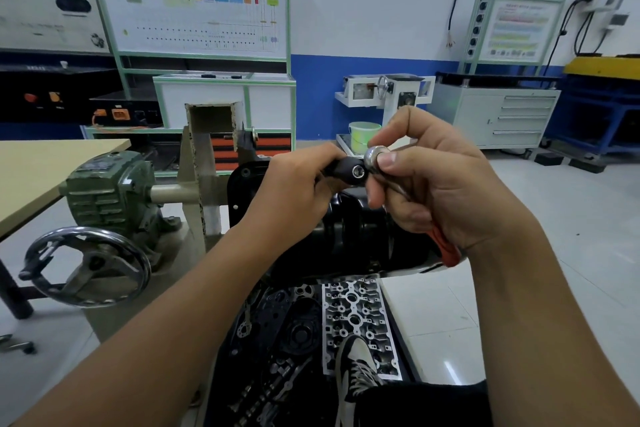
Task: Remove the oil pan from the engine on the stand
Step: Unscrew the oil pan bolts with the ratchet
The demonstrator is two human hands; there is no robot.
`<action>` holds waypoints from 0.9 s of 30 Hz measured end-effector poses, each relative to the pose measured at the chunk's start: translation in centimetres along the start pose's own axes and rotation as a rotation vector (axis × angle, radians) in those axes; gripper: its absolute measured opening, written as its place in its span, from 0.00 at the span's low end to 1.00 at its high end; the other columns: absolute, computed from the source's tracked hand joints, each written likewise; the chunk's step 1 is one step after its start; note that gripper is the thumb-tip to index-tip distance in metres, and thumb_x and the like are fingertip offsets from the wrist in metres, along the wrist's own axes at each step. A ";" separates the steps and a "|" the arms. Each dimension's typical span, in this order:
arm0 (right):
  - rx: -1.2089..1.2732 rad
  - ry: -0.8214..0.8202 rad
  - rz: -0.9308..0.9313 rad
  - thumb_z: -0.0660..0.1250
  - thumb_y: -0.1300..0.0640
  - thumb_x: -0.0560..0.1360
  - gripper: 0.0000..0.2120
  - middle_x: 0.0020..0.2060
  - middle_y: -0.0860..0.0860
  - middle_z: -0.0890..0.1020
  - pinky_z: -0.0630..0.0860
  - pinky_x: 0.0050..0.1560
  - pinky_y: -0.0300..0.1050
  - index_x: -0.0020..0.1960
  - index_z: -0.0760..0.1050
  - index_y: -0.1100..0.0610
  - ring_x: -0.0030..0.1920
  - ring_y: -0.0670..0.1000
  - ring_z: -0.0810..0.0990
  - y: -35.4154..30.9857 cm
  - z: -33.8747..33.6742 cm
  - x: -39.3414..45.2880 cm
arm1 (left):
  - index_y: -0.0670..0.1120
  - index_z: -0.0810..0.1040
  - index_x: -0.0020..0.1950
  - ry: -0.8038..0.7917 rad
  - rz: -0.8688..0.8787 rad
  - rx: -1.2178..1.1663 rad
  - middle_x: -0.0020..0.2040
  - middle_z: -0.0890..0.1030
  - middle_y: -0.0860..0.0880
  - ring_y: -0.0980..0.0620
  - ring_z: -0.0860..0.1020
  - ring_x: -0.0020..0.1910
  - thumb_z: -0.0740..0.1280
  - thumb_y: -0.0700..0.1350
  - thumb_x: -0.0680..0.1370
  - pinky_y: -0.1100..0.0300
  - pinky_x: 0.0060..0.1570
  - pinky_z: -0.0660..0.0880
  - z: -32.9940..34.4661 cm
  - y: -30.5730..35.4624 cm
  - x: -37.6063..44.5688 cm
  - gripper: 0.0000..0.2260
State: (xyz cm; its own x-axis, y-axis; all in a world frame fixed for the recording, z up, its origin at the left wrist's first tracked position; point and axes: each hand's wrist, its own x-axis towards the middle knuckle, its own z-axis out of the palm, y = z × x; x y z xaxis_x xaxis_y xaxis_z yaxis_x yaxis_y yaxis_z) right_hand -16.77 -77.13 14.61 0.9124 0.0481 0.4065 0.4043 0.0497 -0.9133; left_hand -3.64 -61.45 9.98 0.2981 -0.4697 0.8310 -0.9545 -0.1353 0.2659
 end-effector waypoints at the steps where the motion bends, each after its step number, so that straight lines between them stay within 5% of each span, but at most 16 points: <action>1: 0.001 -0.008 -0.001 0.64 0.64 0.75 0.05 0.32 0.68 0.78 0.60 0.24 0.36 0.49 0.73 0.55 0.18 0.48 0.62 -0.1 0.0 -0.1 | 0.42 0.83 0.51 0.000 -0.006 -0.001 0.42 0.83 0.50 0.51 0.79 0.41 0.74 0.37 0.77 0.54 0.43 0.77 0.1 0.0 0.0 0.04; 8: -0.089 -0.025 -0.016 0.67 0.61 0.76 0.04 0.32 0.68 0.79 0.60 0.24 0.36 0.47 0.74 0.54 0.18 0.49 0.61 -0.5 0.5 -0.3 | 0.43 0.82 0.51 -0.001 -0.027 -0.020 0.42 0.83 0.51 0.49 0.80 0.41 0.74 0.37 0.77 0.49 0.42 0.78 0.2 0.0 0.1 0.04; 13: -0.162 -0.075 -0.030 0.69 0.57 0.74 0.04 0.31 0.66 0.80 0.61 0.24 0.35 0.47 0.75 0.53 0.17 0.50 0.62 -0.5 0.3 -0.6 | 0.45 0.82 0.48 -0.010 0.009 0.020 0.38 0.74 0.66 0.67 0.74 0.38 0.75 0.37 0.77 0.72 0.40 0.67 0.2 0.1 0.1 0.04; 16: -0.186 -0.109 -0.027 0.69 0.56 0.74 0.05 0.32 0.66 0.80 0.62 0.23 0.36 0.48 0.74 0.54 0.17 0.50 0.63 -0.3 0.3 -0.6 | 0.44 0.84 0.49 -0.010 0.005 0.024 0.37 0.73 0.68 0.71 0.73 0.38 0.75 0.36 0.76 0.76 0.40 0.64 0.3 0.1 0.0 0.05; 20: -0.142 -0.104 -0.043 0.69 0.56 0.74 0.05 0.32 0.67 0.80 0.62 0.23 0.36 0.48 0.74 0.54 0.17 0.50 0.63 0.2 0.3 -0.7 | 0.44 0.85 0.51 -0.036 0.004 0.012 0.39 0.75 0.66 0.67 0.75 0.38 0.75 0.35 0.76 0.72 0.41 0.68 0.0 0.0 0.0 0.06; 24: -0.133 -0.091 -0.043 0.69 0.57 0.75 0.05 0.32 0.66 0.80 0.62 0.24 0.35 0.48 0.74 0.54 0.17 0.50 0.63 0.1 0.1 -0.9 | 0.43 0.85 0.55 -0.040 0.004 -0.002 0.42 0.83 0.55 0.55 0.80 0.41 0.75 0.36 0.76 0.59 0.42 0.76 0.0 0.2 0.0 0.09; 27: -0.118 -0.052 -0.053 0.69 0.57 0.75 0.05 0.32 0.65 0.80 0.63 0.25 0.36 0.47 0.73 0.54 0.17 0.49 0.63 0.3 0.6 -0.9 | 0.43 0.85 0.54 -0.003 0.019 0.002 0.41 0.81 0.56 0.57 0.78 0.40 0.74 0.37 0.77 0.60 0.41 0.75 0.2 0.0 0.0 0.07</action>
State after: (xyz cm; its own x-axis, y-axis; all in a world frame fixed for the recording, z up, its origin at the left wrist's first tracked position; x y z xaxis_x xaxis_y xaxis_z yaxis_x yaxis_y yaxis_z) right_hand -17.54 -76.58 14.02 0.8861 0.1007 0.4523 0.4595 -0.0639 -0.8859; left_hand -3.71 -61.60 9.86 0.2799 -0.4752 0.8342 -0.9600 -0.1285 0.2489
